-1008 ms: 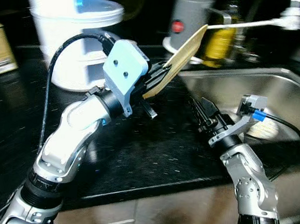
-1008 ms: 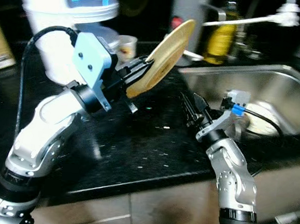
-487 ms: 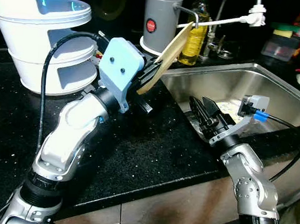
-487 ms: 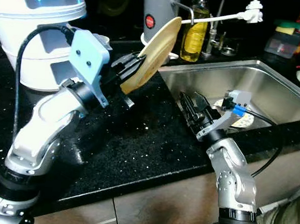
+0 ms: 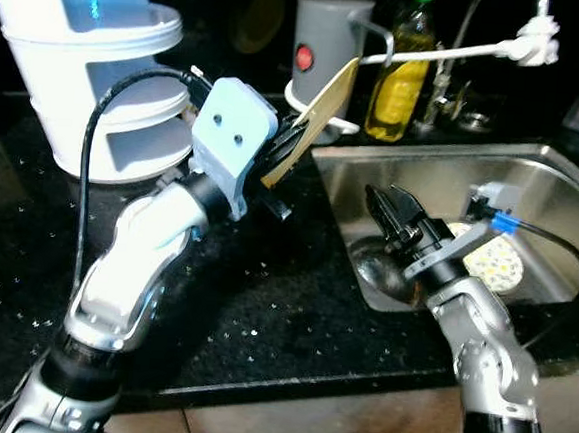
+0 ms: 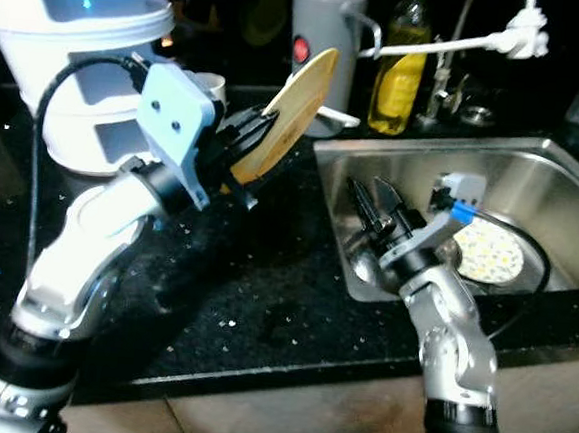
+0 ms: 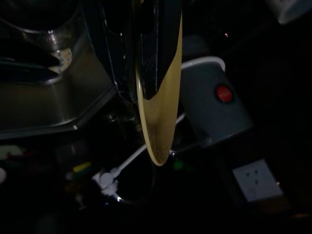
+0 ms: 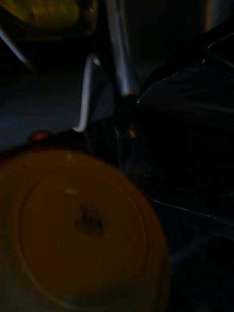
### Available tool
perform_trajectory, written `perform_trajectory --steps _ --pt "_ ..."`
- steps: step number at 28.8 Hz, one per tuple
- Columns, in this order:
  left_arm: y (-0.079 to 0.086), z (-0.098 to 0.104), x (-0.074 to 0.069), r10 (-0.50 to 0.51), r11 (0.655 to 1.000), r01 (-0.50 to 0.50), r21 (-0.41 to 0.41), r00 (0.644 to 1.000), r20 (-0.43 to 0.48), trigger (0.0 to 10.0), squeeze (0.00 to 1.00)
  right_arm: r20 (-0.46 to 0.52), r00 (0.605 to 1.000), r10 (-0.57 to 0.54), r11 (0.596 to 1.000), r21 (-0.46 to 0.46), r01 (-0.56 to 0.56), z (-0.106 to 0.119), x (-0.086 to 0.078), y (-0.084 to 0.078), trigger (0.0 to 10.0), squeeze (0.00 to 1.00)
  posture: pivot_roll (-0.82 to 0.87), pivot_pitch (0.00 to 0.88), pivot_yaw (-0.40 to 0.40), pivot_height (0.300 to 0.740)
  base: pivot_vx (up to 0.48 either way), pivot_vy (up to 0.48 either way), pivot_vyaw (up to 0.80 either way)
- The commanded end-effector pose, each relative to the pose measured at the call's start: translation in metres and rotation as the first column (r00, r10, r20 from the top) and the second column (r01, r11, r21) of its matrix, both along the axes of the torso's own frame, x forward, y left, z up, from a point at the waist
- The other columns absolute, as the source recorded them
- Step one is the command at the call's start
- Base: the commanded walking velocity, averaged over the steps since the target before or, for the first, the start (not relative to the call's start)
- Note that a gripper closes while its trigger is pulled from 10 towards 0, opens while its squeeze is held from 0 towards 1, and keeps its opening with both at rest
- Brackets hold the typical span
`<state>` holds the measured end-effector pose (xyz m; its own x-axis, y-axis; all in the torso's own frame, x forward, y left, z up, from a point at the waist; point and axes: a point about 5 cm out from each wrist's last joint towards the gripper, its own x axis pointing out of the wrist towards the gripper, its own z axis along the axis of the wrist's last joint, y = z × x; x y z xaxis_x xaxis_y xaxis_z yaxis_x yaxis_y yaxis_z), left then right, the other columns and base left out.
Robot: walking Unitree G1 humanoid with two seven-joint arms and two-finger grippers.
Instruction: Kitchen organization
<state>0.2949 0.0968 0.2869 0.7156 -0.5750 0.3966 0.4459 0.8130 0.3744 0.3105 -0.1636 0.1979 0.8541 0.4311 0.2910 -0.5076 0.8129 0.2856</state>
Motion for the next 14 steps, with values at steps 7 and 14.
perform_trajectory --steps 7,14 --pt "-0.0076 0.0041 -0.0025 -0.031 1.000 0.031 0.004 0.999 0.017 10.0 0.00 0.009 1.000 -0.004 1.000 -0.002 0.004 0.0016 -0.0014 -0.0029 10.0 0.00 -0.07 0.000 -0.030 0.740 0.000 -0.480 0.00" --pt "-0.0080 0.0043 -0.0024 -0.032 0.999 0.032 0.002 0.999 0.017 10.0 0.00 0.006 1.000 -0.001 1.000 -0.003 0.001 0.0007 -0.0020 -0.0017 10.0 0.00 -0.07 0.000 -0.030 0.740 0.000 -0.325 0.00"
